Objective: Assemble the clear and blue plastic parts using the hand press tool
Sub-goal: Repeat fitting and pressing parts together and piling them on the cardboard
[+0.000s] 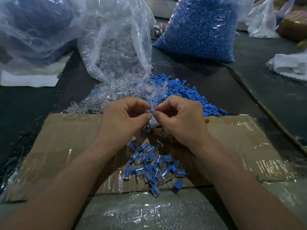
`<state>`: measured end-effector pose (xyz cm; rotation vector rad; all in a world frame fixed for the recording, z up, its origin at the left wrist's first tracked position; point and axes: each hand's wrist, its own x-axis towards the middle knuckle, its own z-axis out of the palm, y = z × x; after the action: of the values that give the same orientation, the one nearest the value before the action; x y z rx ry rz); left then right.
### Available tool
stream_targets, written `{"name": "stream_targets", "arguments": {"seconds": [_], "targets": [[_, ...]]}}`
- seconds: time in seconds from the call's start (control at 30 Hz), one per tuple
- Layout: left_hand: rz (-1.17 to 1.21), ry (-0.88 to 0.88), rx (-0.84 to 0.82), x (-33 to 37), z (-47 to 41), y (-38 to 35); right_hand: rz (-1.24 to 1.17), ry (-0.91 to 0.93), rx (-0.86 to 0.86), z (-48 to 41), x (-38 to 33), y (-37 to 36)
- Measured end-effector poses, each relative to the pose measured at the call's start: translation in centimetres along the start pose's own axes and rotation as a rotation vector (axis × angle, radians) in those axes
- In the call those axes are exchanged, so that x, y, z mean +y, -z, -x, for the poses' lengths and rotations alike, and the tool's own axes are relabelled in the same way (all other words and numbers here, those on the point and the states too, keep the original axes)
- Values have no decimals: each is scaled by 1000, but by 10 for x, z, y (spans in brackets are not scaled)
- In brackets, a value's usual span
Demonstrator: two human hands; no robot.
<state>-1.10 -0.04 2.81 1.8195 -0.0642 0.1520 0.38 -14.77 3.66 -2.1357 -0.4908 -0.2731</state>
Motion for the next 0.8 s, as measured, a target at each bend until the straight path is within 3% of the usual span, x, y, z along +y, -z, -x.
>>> {"name": "stream_targets", "arguments": {"seconds": [0.37,0.6,0.8], "targets": [[258,88,-75,4,0,4,-170,-41,-60,-2,-2,2],[361,177,-98,1,-4,6,-253,26,-159,-1,2,3],[412,205,-140,-1,-5,7,-227,90,-99,0,3,2]]}}
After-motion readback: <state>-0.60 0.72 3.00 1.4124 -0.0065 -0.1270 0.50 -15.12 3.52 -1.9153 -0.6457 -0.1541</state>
